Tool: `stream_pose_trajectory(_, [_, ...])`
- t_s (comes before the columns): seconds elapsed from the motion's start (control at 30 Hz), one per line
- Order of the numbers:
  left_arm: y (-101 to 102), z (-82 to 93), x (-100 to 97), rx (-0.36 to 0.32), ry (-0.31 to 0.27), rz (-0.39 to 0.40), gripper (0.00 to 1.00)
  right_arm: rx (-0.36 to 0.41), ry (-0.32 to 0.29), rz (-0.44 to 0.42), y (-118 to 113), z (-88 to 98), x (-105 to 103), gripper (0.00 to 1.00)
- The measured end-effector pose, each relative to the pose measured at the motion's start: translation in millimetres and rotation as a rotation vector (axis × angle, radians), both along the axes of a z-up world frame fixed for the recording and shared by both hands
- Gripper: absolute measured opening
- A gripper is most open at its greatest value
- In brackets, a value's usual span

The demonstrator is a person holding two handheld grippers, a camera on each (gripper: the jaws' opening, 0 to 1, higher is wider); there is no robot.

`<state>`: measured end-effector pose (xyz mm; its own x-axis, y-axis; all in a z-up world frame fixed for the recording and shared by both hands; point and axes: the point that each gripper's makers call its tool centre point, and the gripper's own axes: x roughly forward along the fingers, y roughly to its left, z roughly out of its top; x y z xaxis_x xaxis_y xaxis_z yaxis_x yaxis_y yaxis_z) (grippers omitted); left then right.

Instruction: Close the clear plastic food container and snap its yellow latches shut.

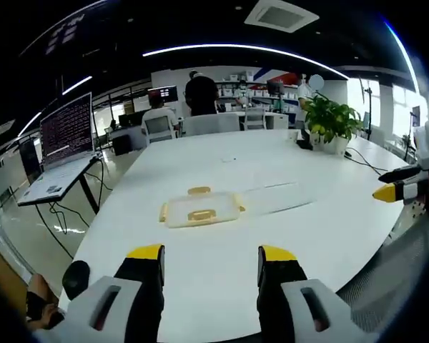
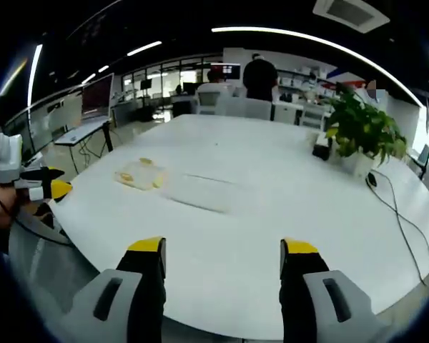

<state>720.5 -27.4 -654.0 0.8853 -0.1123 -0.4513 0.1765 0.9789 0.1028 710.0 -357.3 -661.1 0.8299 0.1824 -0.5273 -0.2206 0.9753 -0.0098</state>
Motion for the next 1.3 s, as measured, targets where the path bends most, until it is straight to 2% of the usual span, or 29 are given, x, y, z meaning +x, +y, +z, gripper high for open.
stream_pose_trajectory(0.4, [-0.1, -0.9, 0.1, 0.002, 0.004, -0.001, 0.46, 0.0, -0.001, 0.003, 0.5, 0.1, -0.3, 0.61])
stream_pose_trajectory(0.57, [1.2, -1.0, -0.1, -0.021, 0.011, 0.008, 0.46, 0.0, -0.001, 0.008, 1.7, 0.2, -0.5, 0.61])
stream_pose_trajectory(0.8, [-0.9, -2.9, -0.7, -0.035, 0.032, 0.0, 0.47, -0.037, -0.018, 0.057, 9.1, 2.5, -1.6, 0.61])
stream_pose_trajectory(1.3, [-1.0, -2.3, -0.4, -0.064, 0.054, -0.005, 0.48, 0.002, -0.001, 0.034, 5.5, 4.1, -0.6, 0.61])
